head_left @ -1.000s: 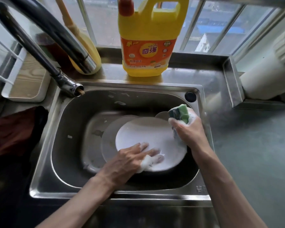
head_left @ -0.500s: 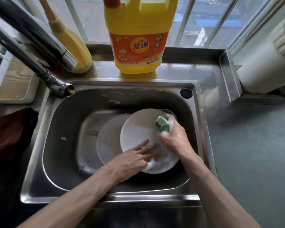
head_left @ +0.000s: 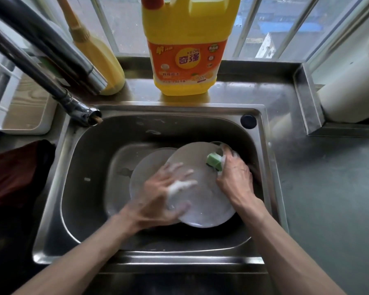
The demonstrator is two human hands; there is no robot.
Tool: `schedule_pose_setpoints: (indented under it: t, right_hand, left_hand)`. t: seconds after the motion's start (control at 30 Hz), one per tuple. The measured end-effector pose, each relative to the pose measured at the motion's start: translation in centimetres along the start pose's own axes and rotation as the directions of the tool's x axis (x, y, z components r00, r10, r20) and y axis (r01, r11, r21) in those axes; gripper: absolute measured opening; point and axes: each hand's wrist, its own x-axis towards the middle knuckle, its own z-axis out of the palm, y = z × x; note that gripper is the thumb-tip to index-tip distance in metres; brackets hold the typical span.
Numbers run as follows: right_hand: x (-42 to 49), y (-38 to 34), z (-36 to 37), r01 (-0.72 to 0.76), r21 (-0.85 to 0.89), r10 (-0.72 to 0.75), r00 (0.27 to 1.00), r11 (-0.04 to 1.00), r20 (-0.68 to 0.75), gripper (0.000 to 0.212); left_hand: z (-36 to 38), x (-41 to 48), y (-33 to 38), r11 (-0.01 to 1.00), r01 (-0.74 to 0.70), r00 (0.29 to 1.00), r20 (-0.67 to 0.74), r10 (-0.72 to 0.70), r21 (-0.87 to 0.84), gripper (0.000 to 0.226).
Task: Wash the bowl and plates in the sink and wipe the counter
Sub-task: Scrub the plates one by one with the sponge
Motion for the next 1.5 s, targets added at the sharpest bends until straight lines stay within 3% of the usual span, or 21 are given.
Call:
schedule_pose_setpoints:
  t: [0.03,0.07,0.1,0.13,0.2,0.27,0.3,0.47,0.6,0.7,0.83,0.93,1.07,1.27,1.5]
  right_hand:
    - [0.1,0.1,0.0,0.001,-0.011,-0.001,1.000,1.000,0.005,0.076]
    - [0.2,0.1,0.1,0.001,-0.018,-0.001,1.000,1.000,0.008,0.076]
    - [0.3,0.2,0.1,0.002,-0.018,-0.002,1.000,1.000,0.010,0.076]
    - [0.4,0.2,0.1,0.004,-0.015,-0.004,1.000,1.000,0.010,0.076]
    - [0.4,0.3,0.2,0.003,-0.013,-0.003,1.000,1.000,0.013,0.076]
    - [0.4,0.4,0.3,-0.002,-0.012,0.002,1.000,1.000,0.011,0.077]
    - [0.4,0.4,0.3,-0.004,-0.013,0.004,1.000,1.000,0.009,0.078]
    - [0.5,0.5,0.5,0.000,-0.016,0.000,1.000,1.000,0.005,0.080]
    - [0.5,0.4,0.6,0.012,-0.023,-0.012,1.000,1.000,-0.016,0.079]
    - [0.5,0.3,0.5,0.019,-0.035,-0.020,1.000,0.999,-0.016,0.076]
    - [0.4,0.0,0.5,0.038,-0.082,-0.042,0.998,0.996,-0.050,0.070]
    - [0.2,-0.3,0.5,0.071,-0.120,-0.082,0.993,0.990,-0.086,0.067]
    - [-0.1,-0.4,0.3,0.112,-0.165,-0.134,0.983,0.980,-0.126,0.063]
    - [-0.5,-1.3,0.9,0.128,-0.190,-0.159,0.974,0.973,-0.163,0.047]
    - [-0.3,-1.6,0.0,0.137,-0.156,-0.152,0.985,0.978,-0.086,0.042]
  left_hand:
    - [-0.7,-0.7,-0.5,0.981,0.170,0.963,-0.198,-0.185,-0.093,0.042]
    - [-1.3,-1.2,-1.2,0.914,0.354,0.849,-0.340,-0.403,-0.199,0.029]
    - [-1.7,-1.5,-2.1,0.795,0.534,0.693,-0.389,-0.607,-0.288,0.020]
    - [-2.1,-1.5,-3.0,0.654,0.686,0.551,-0.359,-0.753,-0.320,0.016]
    - [-1.9,-1.6,-5.2,0.354,0.881,0.326,-0.139,-0.935,-0.315,0.024]
    - [-1.4,-1.9,-6.8,0.151,0.924,0.200,0.106,-0.974,-0.352,0.037]
    - [-1.0,-2.1,-7.3,0.114,0.919,0.189,0.168,-0.968,-0.376,0.042]
    - [0.1,-2.4,-7.9,0.078,0.902,0.194,0.238,-0.952,-0.424,0.042]
    - [0.3,-2.3,-8.7,0.125,0.929,0.203,0.198,-0.959,-0.348,0.035]
    - [-1.3,-2.9,-9.3,0.145,0.959,0.185,0.150,-0.971,-0.246,0.027]
    - [-2.2,-3.5,-8.8,0.214,0.977,0.215,0.037,-0.976,-0.023,0.026]
    - [-1.7,-3.7,-7.7,0.269,0.950,0.274,-0.014,-0.961,0.161,0.048]
    - [-1.8,-4.0,-7.3,0.351,0.910,0.368,-0.041,-0.929,0.222,0.035]
    - [-2.8,-3.9,-6.9,0.485,0.822,0.538,-0.125,-0.834,0.299,0.033]
    - [-2.4,-4.1,-7.6,0.490,0.828,0.536,-0.125,-0.835,0.273,0.027]
